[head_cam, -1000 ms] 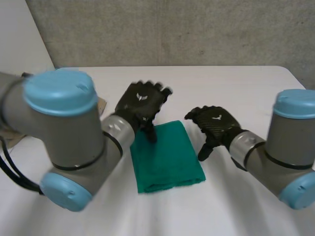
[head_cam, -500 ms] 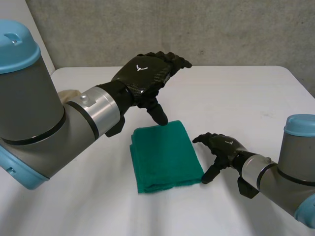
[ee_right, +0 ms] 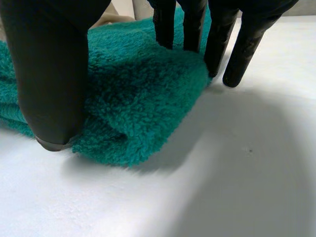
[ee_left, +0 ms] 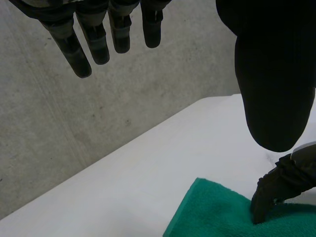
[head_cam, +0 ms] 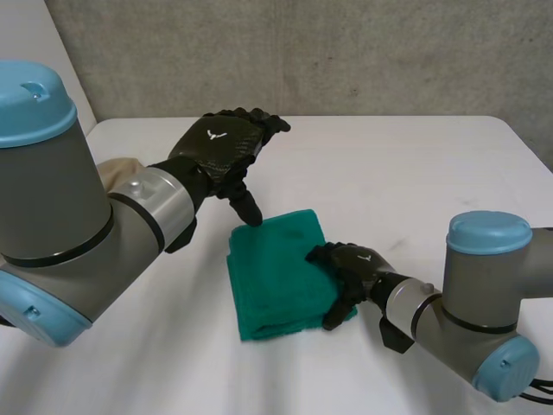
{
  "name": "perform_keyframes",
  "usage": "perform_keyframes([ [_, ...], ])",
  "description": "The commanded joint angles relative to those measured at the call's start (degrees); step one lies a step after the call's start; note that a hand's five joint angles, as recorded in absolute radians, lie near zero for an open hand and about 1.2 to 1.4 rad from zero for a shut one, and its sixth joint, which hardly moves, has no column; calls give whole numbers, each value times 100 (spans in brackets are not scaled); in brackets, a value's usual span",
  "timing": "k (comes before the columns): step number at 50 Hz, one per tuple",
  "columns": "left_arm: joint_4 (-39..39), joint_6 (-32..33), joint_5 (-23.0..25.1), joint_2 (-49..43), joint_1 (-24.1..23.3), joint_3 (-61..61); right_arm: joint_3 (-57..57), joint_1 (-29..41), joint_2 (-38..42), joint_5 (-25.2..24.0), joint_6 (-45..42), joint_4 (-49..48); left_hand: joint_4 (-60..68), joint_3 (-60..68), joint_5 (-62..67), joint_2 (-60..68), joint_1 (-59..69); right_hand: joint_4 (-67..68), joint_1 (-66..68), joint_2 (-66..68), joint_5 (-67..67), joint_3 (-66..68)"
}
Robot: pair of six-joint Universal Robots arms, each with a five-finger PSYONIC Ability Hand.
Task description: Fold the laundry.
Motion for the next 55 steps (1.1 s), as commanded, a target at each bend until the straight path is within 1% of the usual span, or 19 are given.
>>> perform_keyframes([
  [1, 3, -5, 8, -6, 8, -76, -142, 88, 123, 218, -3, -140, 62, 26, -71, 58, 121, 2242, 2508, 2182, 2301, 2211],
  [4, 3, -5, 8, -6, 8, -85, -213, 88, 159, 332, -21, -194, 46, 10, -88, 41, 105, 3423, 3690, 3364, 3482, 3392],
  [5, 3, -5, 8, -6, 8, -85, -300, 88, 194, 368, -64, -194, 46, 9, -88, 41, 105, 4327, 4593, 4267, 4385, 4295],
  [8, 3, -5, 8, -6, 8, -85, -432, 88, 273, 394, -91, -185, 46, 9, -88, 41, 105, 5939, 6205, 5879, 5998, 5908],
  [15, 11, 4, 8, -6, 17, -102, -1363, 35, 624, 359, -433, -159, 46, 9, -88, 41, 105, 5945, 6211, 5885, 6003, 5913],
  [18, 11, 4, 8, -6, 17, -111, -2031, -26, 905, 342, -679, 43, 45, 9, -88, 41, 104, 5945, 6211, 5885, 6003, 5913],
  [23, 20, 4, 8, -6, 17, -102, -3304, -562, 1616, 280, -1101, 737, 29, -7, -105, 24, 88, 5945, 6211, 5885, 6003, 5913],
  [24, 29, 4, 8, -6, 17, -102, -3820, -728, 1896, 324, -1198, 964, 29, -7, -105, 24, 88, 5945, 6211, 5885, 6003, 5913],
  [27, 38, 4, 8, -15, 26, -85, -4675, -975, 2372, 350, -1313, 1299, 29, -7, -105, 24, 88, 5945, 6211, 5885, 6003, 5913],
  [28, 38, 4, 8, -15, 26, -85, -5313, -1167, 2687, 394, -1365, 1527, 29, -7, -105, 24, 88, 5945, 6211, 5885, 6003, 5913],
  [31, 47, -5, -1, -32, 26, -85, -6301, -1502, 3145, 456, -1374, 1836, 46, 9, -88, 41, 105, 5945, 6211, 5885, 6003, 5913],
  [32, 47, 4, -1, -50, 26, -85, -7000, -1781, 3478, 525, -1374, 2054, 46, 9, -88, 41, 105, 5945, 6211, 5885, 6003, 5913],
  [33, 47, -5, -10, -67, 26, -85, -7355, -1906, 3646, 587, -1383, 2169, 46, 9, -88, 41, 105, 5945, 6211, 5885, 6003, 5913],
  [35, 47, -5, -19, -85, 35, -85, -8067, -2152, 3963, 727, -1392, 2354, 46, 9, -88, 41, 105, 5945, 6211, 5885, 6003, 5913],
  [36, 47, -5, -19, -94, 35, -85, -8697, -2345, 4234, 815, -1409, 2460, 46, 9, -88, 41, 105, 5945, 6211, 5885, 6003, 5913],
  [38, 47, -5, -27, -111, 35, -85, -9167, -2522, 4429, 877, -1410, 2443, 46, 9, -88, 41, 105, 5945, 6211, 5885, 6003, 5913],
  [43, 47, -14, -36, -217, 35, -50, -9091, -2961, 4553, 843, -1619, 1891, 46, 9, -88, 41, 105, 5945, 6211, 5885, 6003, 5913],
  [48, 55, -14, -45, -304, 35, -32, -9099, -3304, 4667, 922, -2191, 1732, 62, 26, -71, 58, 121, 5945, 6211, 5885, 6003, 5913],
  [55, 55, -14, -45, -384, 26, -6, -9125, -3673, 4764, 860, -2403, 1380, 62, 26, -71, 58, 121, 5945, 6211, 5885, 6003, 5913],
])
